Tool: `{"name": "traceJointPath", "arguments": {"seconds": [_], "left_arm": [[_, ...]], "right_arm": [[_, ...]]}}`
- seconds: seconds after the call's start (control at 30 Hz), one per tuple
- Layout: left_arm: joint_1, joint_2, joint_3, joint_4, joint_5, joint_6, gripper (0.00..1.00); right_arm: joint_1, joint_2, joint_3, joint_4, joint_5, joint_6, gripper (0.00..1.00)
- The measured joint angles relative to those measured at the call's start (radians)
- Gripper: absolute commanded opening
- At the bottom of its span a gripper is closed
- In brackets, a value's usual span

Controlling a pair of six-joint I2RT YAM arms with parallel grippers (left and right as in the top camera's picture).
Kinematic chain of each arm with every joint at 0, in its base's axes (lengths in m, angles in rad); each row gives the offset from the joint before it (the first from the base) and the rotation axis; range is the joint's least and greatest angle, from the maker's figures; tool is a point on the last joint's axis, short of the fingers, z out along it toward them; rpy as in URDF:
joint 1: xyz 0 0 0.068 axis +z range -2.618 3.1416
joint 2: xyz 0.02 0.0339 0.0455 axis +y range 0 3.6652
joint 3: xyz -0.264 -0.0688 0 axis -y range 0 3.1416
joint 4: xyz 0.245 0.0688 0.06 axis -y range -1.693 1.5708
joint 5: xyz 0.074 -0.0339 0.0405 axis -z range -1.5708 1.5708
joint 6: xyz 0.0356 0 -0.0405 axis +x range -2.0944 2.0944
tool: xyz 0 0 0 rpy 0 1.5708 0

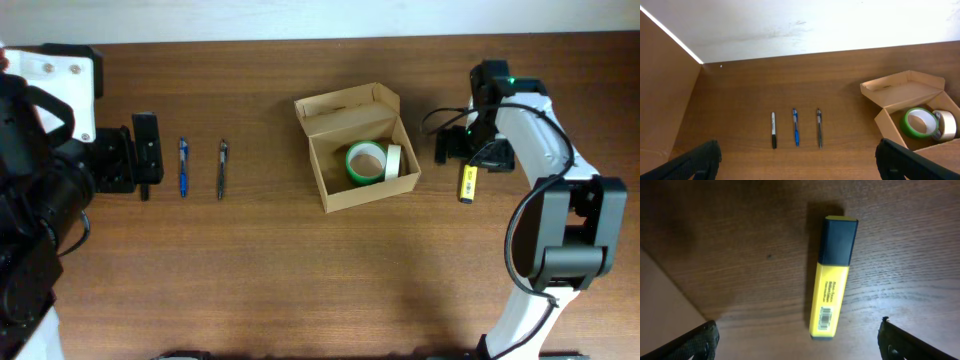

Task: Pack container
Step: 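Align the right gripper over the yellow highlighter and grasp it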

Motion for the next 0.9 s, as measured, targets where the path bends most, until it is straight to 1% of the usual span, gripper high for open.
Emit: {"name": "traceJointPath", "arguments": {"seconds": [0.2,0.37,0.5,0.57,0.63,0.8,0.9], "left_arm": [[0.0,0.0,0.0,0.0,0.0,0.0,0.99],[0.0,0.0,0.0,0.0,0.0,0.0,0.99],[0.0,0.0,0.0,0.0,0.0,0.0,0.99],[0.0,0.0,0.0,0.0,0.0,0.0,0.99],[0.0,0.0,0.0,0.0,0.0,0.0,0.99],[0.0,0.0,0.0,0.0,0.0,0.0,1.0],[0.0,0.0,0.0,0.0,0.0,0.0,0.99]], "right_arm": [[0.0,0.0,-0.078,0.04,0.029,0.025,0.99],[-0.001,0.0,-0.092,0.049,0.059,0.034,0.96],[-0.001,0.0,-0.096,0.064,0.069,0.055,0.9],[-0.001,0.0,-0.1,0.083,0.07,0.065,0.84],[-0.001,0.0,-0.111,0.104,0.069,0.072,0.8],[-0.002,0.0,-0.158,0.166,0.019,0.065,0.8],[-0.002,0.0,-0.171,0.173,-0.013,0.045,0.8]]}}
